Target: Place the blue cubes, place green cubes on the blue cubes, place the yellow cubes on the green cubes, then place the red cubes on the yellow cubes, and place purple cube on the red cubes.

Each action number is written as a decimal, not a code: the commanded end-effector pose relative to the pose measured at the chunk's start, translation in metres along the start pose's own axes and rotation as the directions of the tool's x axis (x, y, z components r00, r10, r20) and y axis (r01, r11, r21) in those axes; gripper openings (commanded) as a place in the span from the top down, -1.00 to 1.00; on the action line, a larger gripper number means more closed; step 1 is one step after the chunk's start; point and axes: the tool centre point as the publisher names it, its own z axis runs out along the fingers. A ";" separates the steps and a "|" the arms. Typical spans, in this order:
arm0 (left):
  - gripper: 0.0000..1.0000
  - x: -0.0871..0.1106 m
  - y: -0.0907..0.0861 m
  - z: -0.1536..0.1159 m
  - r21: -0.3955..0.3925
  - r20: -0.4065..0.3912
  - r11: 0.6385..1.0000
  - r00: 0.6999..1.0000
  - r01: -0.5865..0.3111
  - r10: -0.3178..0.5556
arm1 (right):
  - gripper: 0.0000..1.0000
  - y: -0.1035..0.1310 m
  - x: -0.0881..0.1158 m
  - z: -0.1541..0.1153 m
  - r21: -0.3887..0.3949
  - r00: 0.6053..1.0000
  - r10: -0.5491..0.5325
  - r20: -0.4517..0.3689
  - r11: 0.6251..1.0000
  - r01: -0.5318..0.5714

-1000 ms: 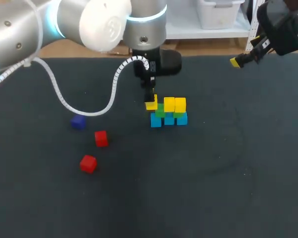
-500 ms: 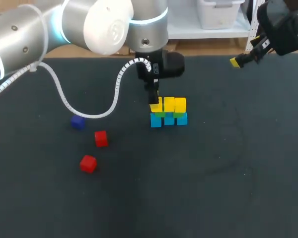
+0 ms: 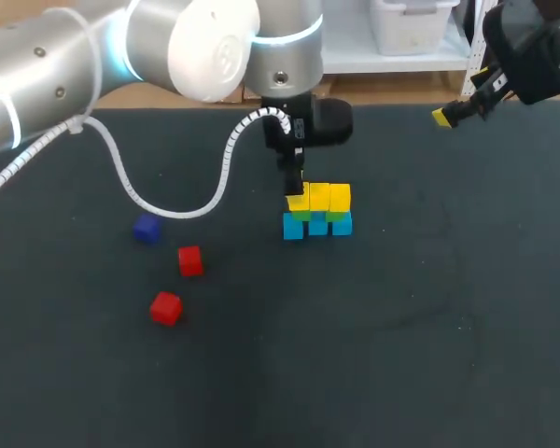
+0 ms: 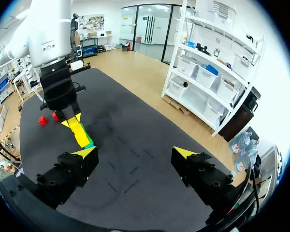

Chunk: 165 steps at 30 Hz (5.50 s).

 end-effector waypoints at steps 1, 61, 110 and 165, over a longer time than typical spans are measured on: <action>1.00 -0.001 0.003 0.002 0.006 -0.007 1.000 1.000 -0.001 0.001 | -1.00 0.001 0.000 0.000 0.002 1.000 0.000 0.000 1.000 0.000; -1.00 0.018 -0.012 -0.020 -0.096 0.050 0.992 0.996 0.079 -0.074 | -1.00 0.001 0.000 0.000 0.002 1.000 0.000 0.000 1.000 0.000; -1.00 0.181 -0.209 0.030 -0.088 0.180 0.582 0.588 0.808 -0.789 | -1.00 0.001 0.000 0.000 0.002 1.000 0.000 0.000 1.000 0.000; -1.00 0.156 -0.187 0.048 -0.083 0.025 0.601 0.604 0.795 -0.796 | -1.00 0.001 0.000 0.000 0.002 1.000 0.000 0.000 1.000 0.000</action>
